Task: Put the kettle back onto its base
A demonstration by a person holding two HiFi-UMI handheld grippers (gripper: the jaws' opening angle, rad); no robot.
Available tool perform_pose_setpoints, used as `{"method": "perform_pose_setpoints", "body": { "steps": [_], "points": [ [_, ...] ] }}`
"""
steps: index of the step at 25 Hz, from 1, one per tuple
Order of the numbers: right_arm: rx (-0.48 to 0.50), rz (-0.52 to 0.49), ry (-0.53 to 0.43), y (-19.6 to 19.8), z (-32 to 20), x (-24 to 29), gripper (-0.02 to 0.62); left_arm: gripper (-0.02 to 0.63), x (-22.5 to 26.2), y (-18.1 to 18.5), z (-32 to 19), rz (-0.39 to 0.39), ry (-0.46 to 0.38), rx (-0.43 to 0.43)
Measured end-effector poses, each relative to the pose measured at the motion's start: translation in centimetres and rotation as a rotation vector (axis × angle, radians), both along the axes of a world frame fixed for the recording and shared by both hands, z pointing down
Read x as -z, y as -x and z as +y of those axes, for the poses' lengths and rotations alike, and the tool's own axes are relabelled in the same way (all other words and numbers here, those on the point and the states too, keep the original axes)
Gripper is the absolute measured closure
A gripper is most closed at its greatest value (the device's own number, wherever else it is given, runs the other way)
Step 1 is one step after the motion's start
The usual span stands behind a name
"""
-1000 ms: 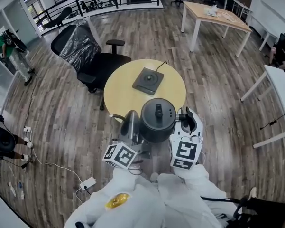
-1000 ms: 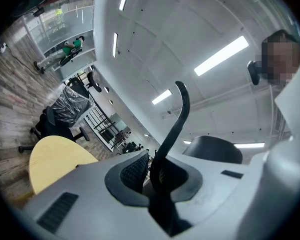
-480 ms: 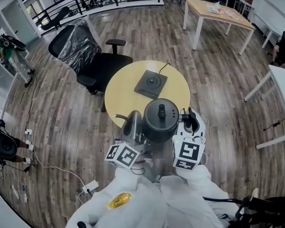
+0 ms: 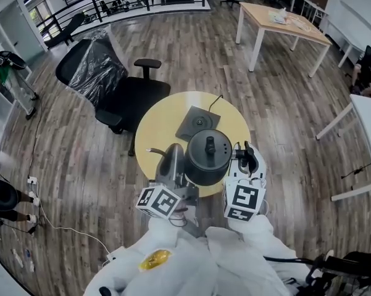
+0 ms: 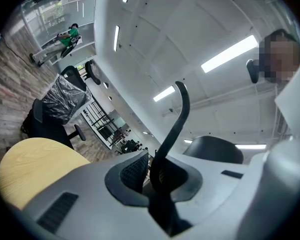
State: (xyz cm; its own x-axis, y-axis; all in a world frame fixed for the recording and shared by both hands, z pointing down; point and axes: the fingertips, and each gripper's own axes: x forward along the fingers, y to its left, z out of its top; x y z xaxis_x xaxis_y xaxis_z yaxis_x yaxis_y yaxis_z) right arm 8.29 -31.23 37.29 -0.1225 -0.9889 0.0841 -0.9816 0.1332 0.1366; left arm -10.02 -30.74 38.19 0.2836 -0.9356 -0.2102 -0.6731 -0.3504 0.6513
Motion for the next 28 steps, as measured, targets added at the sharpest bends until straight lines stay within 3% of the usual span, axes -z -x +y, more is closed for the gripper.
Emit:
{"method": "perform_pose_setpoints", "body": {
  "steps": [13, 28],
  "points": [
    [-0.029, -0.009, 0.006, 3.2, -10.6, -0.1, 0.523, 0.563, 0.2, 3.3, -11.3, -0.010, 0.002, -0.030],
    [-0.031, -0.033, 0.078, 1.7, -19.8, -4.1, 0.523, 0.565, -2.9, 1.9, -20.5, -0.048, 0.056, -0.018]
  ]
}}
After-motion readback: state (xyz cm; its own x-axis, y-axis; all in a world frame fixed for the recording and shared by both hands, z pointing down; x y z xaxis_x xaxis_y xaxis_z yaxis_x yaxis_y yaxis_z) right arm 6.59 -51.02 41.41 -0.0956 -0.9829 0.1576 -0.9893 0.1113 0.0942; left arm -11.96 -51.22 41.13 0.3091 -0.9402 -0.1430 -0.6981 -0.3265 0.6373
